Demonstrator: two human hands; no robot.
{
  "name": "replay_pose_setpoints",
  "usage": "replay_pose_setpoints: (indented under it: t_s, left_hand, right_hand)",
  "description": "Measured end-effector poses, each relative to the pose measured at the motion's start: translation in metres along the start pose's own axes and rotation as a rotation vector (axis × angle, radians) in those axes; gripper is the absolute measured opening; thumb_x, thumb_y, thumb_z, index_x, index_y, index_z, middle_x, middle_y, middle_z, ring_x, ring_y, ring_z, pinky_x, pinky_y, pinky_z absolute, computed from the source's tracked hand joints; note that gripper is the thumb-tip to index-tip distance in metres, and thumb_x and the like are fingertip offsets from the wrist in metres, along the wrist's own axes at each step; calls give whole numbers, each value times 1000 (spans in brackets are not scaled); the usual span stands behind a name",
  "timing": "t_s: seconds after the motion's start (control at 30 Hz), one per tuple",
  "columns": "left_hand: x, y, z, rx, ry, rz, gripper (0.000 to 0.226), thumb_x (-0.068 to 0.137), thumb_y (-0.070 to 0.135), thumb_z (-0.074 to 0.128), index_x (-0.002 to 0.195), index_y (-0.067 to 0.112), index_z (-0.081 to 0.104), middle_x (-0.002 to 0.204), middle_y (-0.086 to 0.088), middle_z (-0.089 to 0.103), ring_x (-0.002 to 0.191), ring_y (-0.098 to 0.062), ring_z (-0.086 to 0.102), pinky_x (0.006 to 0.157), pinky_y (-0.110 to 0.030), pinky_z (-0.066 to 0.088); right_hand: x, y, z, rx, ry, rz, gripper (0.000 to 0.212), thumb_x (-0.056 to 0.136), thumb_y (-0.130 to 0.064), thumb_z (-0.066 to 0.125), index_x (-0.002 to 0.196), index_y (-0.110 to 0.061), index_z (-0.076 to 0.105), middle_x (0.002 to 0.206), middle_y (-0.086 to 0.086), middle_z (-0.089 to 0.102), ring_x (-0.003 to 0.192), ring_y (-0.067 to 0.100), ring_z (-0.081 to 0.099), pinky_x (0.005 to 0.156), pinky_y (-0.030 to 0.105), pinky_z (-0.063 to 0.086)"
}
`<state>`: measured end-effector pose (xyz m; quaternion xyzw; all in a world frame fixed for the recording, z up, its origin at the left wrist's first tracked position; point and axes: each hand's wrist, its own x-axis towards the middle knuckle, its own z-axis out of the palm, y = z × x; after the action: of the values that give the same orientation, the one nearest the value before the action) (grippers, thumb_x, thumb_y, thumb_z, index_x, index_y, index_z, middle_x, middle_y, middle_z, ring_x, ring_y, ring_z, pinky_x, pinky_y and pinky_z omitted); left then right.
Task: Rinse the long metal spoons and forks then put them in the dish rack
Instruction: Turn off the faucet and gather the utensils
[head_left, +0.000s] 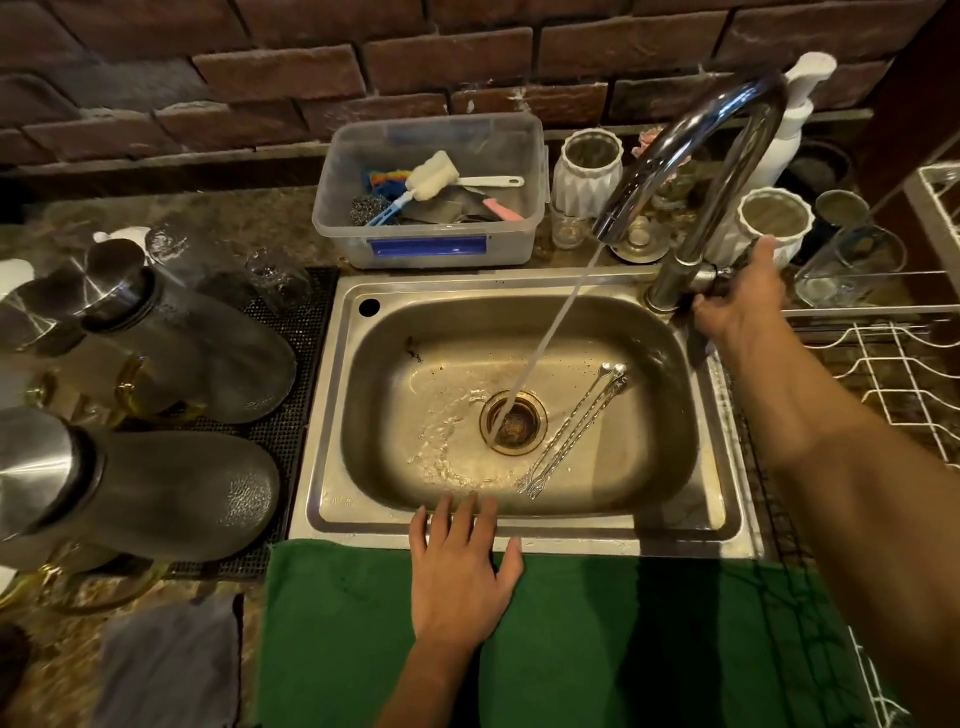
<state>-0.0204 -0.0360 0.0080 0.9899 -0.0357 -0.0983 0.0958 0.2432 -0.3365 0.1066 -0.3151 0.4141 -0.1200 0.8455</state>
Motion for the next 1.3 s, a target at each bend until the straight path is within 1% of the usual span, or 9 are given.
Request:
replay_pose_setpoints:
  t_s: [0.07,0.17,0.27,0.33,0.47,0.57,0.67,0.9,1.3]
  left_hand:
    - [0,0,1,1,-1,1,54,94,56,44,132,22,63,132,-3,67,129,-28,55,114,-55,31]
    - [1,-1,2,12,-14,0,55,94,57,43,133,23,62,135,-3,65,130,-27,54,115,-54,29]
    - [1,-3,3,13,-23,-1,56,94,58,43,133,23,62,136,-3,65,130,-26,54,116,-53,28]
    - [1,-4,4,5,-16,3,55,93,58,45,132,22,62,135,-3,65,129,-26,54,116,-53,29]
    - [0,-6,5,-9,-4,14,55,93,57,47,133,22,62,135,-2,64,130,-25,54,116,-52,29]
    - [2,-6,6,-19,2,18,56,93,56,46,134,22,62,134,-1,65,129,-25,54,115,-53,30]
    - [1,-7,7,-13,-5,21,56,94,57,44,132,20,63,133,-2,66,129,-26,55,113,-55,33]
    - [2,-9,11,-36,2,15,54,94,57,45,130,22,64,132,-1,67,129,-24,55,111,-56,35]
    - [1,-9,8,-12,-3,13,56,96,57,39,130,21,64,131,-2,67,127,-26,56,111,-56,35]
  right_hand:
    - [-2,3,1,-8,14,-43,49,99,-47,52,140,-21,46,131,6,67,111,25,69,95,45,56]
    - [-7,1,-3,-103,24,-49,49,100,-51,46,141,-23,43,130,3,65,110,21,67,92,37,55]
    - [-20,20,-21,-231,55,-128,28,101,-45,45,115,-23,56,97,-2,65,82,11,62,70,28,51]
    - [-25,54,-42,-442,97,-231,13,99,-24,50,101,-18,61,85,-3,59,72,9,53,64,24,43]
    - [-14,134,-85,-914,28,-12,28,95,-2,51,118,9,61,90,14,60,76,25,58,68,36,51]
    - [1,170,-98,-1191,38,154,13,95,-6,51,99,-2,63,99,19,62,84,29,60,82,44,56]
    - [7,195,-106,-1368,192,108,12,90,-3,61,102,-4,60,104,17,63,93,33,63,79,41,58]
    - [3,213,-113,-1447,236,-25,16,93,-14,60,103,-3,63,113,22,65,101,42,63,83,45,53]
    - [-1,208,-106,-1379,293,-11,15,94,-11,59,104,-2,66,109,20,66,99,40,63,81,45,56]
